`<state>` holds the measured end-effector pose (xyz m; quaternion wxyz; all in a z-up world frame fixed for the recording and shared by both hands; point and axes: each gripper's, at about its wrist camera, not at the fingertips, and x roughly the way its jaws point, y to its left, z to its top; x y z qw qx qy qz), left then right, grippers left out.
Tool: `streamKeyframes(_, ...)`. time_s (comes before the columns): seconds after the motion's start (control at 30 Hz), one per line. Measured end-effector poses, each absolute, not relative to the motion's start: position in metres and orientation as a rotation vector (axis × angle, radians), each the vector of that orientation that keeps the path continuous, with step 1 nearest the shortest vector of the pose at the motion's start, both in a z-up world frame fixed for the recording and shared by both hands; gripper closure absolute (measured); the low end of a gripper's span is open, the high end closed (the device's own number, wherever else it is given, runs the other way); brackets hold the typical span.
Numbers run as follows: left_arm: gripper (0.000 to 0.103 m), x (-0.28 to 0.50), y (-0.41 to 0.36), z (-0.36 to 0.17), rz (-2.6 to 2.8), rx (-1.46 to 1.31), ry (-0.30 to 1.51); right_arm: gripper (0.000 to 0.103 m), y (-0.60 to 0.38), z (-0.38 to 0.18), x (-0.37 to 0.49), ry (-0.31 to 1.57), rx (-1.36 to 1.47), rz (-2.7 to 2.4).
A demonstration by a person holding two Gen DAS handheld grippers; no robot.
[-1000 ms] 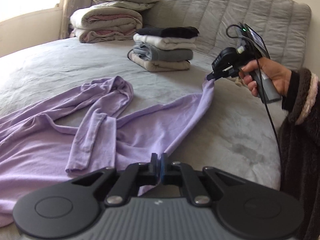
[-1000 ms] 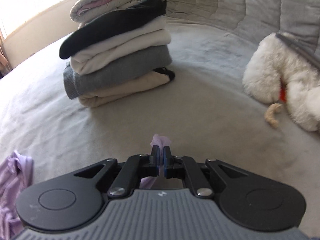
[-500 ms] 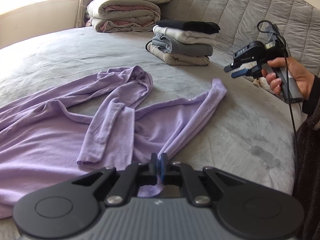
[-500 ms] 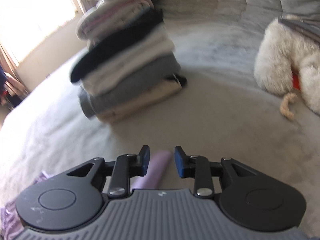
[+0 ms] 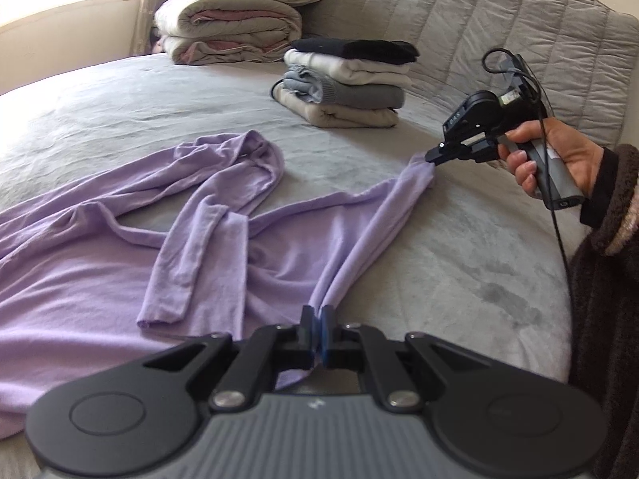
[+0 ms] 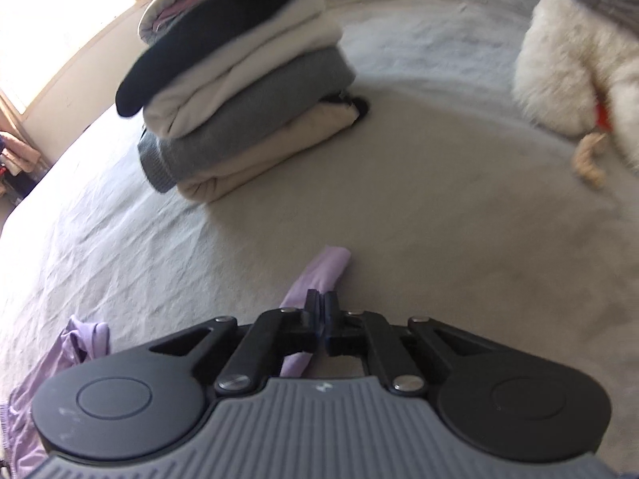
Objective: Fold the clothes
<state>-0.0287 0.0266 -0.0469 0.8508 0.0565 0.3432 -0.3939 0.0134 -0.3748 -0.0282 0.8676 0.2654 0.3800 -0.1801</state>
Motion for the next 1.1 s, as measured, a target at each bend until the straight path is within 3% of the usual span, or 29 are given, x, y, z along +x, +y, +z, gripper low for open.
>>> streamKeyframes(0.43,0.101,-0.036,0.032,-0.04,-0.99,0.117,0.723,0.101,-0.38,-0.005,-0.034,0.843,0.44,-0.481)
streamKeyframes(0.67,0.103,-0.047,0.028,-0.057,-0.956,0.174,0.76,0.101,-0.38,-0.029,-0.043,0.91,0.413,-0.519)
streamKeyframes(0.77,0.101,-0.053,0.033,-0.054,-0.93,0.15,0.746,0.096,-0.378,-0.026,-0.049,0.899,0.427,-0.508)
streamKeyframes(0.93,0.086,-0.06,0.051,-0.045,-0.837,0.103,0.727,0.089,-0.356,-0.009,-0.054,0.866,0.371,-0.45)
streamKeyframes(1.03,0.069,-0.066,0.069,-0.038,-0.738,0.065,0.689,0.069,-0.334,-0.001,-0.058,0.839,0.327,-0.382)
streamKeyframes(1.1,0.065,-0.069,0.083,-0.034,-0.662,0.032,0.67,0.066,-0.316,0.002,-0.061,0.824,0.306,-0.329)
